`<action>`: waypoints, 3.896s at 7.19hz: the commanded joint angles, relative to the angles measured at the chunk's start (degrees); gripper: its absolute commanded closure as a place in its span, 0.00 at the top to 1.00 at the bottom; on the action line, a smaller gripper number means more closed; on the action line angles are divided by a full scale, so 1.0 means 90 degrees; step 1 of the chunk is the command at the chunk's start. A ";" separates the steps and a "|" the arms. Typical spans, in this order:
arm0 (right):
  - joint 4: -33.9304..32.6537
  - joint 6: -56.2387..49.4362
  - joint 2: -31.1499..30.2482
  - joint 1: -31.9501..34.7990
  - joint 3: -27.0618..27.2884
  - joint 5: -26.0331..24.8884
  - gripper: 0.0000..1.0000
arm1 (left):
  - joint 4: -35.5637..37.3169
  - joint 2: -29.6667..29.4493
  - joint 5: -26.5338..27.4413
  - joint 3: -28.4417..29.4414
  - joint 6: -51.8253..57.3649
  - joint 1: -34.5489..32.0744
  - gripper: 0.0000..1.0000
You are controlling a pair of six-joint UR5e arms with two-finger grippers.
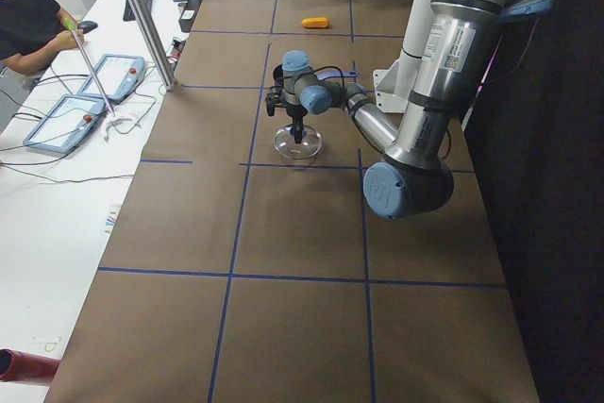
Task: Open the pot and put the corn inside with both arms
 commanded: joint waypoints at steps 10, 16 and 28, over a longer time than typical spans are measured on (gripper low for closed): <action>0.3666 0.7957 0.0294 -0.4349 0.0486 -0.2304 0.97 | -0.0154 0.1432 -0.1241 -0.0734 0.1520 -0.1703 1.00; 0.3695 0.7869 0.0655 -0.4684 -0.0110 -0.2296 0.16 | -0.0124 0.1461 -0.1231 -0.0812 0.1452 -0.1703 1.00; 0.1645 1.0603 0.5928 -0.5543 -0.1447 -0.2531 0.01 | -0.0115 0.1588 -0.1222 -0.0920 0.1433 -0.1733 1.00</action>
